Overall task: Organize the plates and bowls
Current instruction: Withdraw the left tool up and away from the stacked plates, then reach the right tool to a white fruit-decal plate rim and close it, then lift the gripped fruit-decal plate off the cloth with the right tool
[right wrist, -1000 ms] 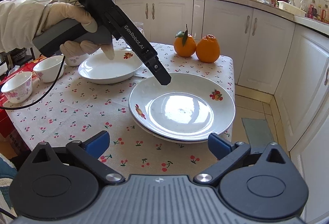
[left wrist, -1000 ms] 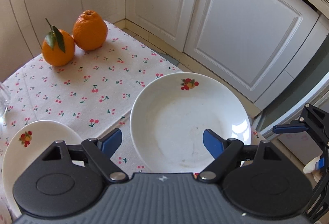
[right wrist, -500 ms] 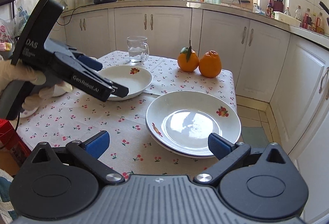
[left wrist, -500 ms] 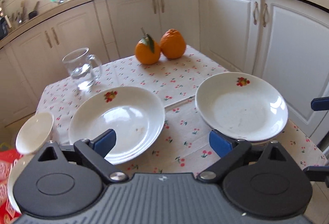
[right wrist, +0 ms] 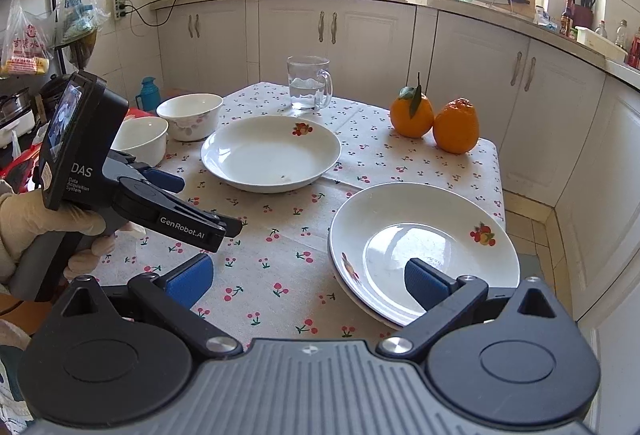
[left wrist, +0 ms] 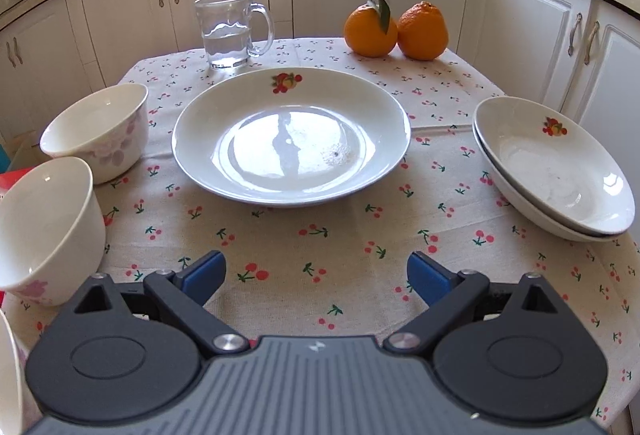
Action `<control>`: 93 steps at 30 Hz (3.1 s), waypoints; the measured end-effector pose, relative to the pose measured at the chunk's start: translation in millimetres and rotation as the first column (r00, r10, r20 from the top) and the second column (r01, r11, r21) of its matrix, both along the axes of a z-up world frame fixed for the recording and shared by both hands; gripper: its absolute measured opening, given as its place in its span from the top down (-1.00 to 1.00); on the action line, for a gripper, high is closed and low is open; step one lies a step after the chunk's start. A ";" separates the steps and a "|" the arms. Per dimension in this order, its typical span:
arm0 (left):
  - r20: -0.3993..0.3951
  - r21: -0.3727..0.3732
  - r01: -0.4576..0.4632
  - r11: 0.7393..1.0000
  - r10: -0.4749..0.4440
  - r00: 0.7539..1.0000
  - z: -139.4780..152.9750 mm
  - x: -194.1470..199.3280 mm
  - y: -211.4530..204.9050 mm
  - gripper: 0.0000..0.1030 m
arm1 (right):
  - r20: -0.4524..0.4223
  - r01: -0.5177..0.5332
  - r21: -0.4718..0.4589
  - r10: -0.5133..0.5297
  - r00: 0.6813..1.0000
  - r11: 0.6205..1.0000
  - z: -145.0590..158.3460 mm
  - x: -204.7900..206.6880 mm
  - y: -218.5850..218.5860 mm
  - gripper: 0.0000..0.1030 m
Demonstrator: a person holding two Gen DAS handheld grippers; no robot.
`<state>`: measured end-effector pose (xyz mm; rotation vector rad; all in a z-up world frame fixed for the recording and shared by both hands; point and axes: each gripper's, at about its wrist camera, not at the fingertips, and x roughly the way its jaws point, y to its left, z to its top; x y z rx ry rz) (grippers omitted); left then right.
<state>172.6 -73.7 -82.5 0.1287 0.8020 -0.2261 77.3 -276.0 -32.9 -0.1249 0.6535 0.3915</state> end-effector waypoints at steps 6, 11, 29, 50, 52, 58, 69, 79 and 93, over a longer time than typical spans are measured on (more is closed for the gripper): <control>-0.005 0.001 -0.007 1.000 0.007 1.000 -7.8 13.1 -1.1 -0.96 | -0.046 -0.021 0.008 0.021 0.999 1.000 -5.9 26.3 3.2 -1.00; 0.008 -0.003 0.003 1.000 -0.003 1.000 -10.0 22.4 -2.5 -0.99 | -0.078 -0.048 0.000 0.048 0.996 0.999 -8.4 53.5 6.8 -1.00; 0.016 -0.006 -0.008 1.000 0.008 1.000 -12.2 32.1 -1.9 -1.00 | -0.141 -0.099 0.035 0.103 0.985 0.994 14.3 172.4 30.6 -1.00; 0.062 -0.016 -0.023 1.000 0.024 0.998 -12.8 39.3 3.2 -0.85 | -0.239 -0.485 -0.134 0.447 0.862 0.864 -13.2 262.9 95.3 -0.99; 0.066 -0.018 -0.017 1.000 0.018 0.998 -11.7 37.7 2.7 -0.78 | -0.255 -0.504 -0.122 0.463 0.849 0.855 -17.0 273.6 97.3 -0.96; 0.073 -0.021 -0.009 1.000 0.010 0.997 -11.0 40.3 4.6 -0.62 | -0.303 -0.535 -0.116 0.483 0.821 0.837 -30.3 304.1 103.1 -0.76; 0.072 -0.019 -0.003 1.000 0.004 0.997 -11.0 40.9 4.2 -0.62 | -0.368 -0.587 -0.015 0.541 0.756 0.810 -44.4 342.7 109.1 -0.52; 0.065 -0.018 -0.001 1.000 0.002 0.998 -10.8 42.9 3.8 -0.62 | -0.391 -0.614 0.064 0.586 0.710 0.787 -52.2 356.4 114.6 -0.42; 0.039 -0.009 0.057 0.998 -0.057 0.998 -8.2 41.1 7.9 -0.62 | -0.406 -0.573 0.118 0.566 0.717 0.811 -50.3 347.8 99.9 -0.44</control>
